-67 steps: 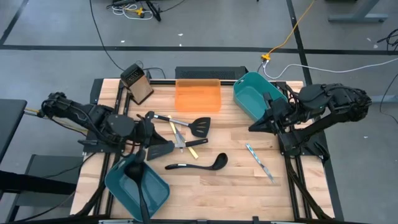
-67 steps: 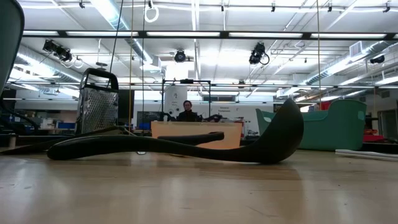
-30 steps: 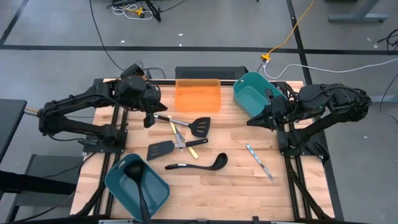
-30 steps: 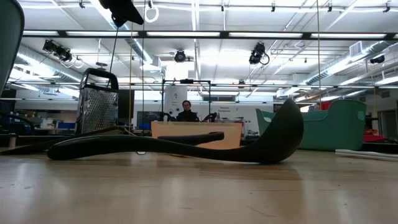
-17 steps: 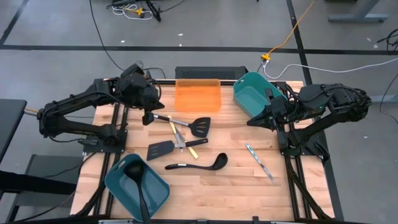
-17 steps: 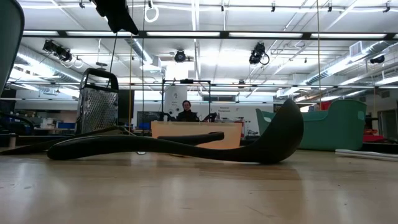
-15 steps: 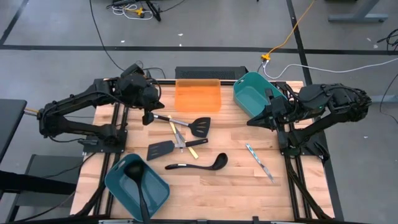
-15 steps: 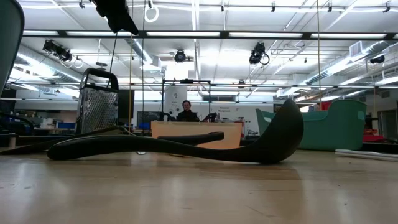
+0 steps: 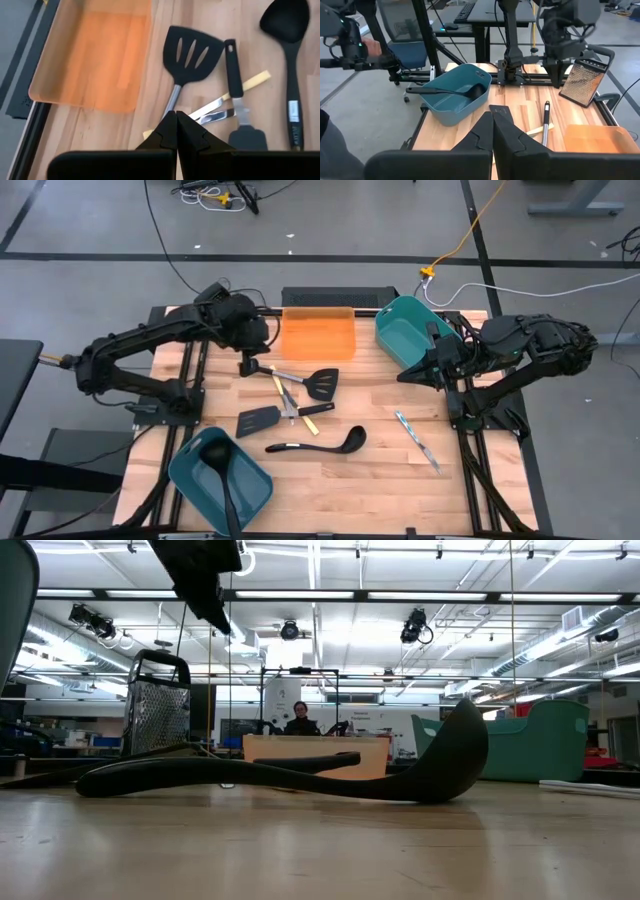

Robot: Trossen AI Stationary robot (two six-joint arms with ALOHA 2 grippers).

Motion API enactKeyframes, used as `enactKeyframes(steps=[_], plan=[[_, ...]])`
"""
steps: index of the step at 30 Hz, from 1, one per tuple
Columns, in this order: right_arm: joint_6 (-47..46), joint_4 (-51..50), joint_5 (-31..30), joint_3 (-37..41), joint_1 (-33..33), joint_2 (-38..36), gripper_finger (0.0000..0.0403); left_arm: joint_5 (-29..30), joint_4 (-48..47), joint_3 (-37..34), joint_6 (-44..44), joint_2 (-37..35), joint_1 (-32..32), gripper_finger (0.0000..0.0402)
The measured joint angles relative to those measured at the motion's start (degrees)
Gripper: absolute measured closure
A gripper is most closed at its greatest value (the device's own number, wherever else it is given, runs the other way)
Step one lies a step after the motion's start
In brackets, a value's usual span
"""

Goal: Pick & Place Kitchen Items
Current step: Put the top black spatula into the green bin

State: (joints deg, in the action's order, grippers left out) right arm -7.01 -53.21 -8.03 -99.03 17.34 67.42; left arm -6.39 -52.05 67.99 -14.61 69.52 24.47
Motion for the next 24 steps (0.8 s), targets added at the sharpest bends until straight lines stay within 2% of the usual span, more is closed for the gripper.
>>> enactKeyframes(steps=[13, 24], plan=[[0.02, -0.12, 0.02, 0.0, 0.0, 0.0, 0.0401, -0.79, -5.24, 0.0, -6.48, 6.15, 3.45, 0.0401], [0.02, -1.01, 0.02, -0.01, 0.02, 0.0, 0.0401, -1.78, -2.35, 0.0, 2.39, 6.38, 0.64, 0.0401]])
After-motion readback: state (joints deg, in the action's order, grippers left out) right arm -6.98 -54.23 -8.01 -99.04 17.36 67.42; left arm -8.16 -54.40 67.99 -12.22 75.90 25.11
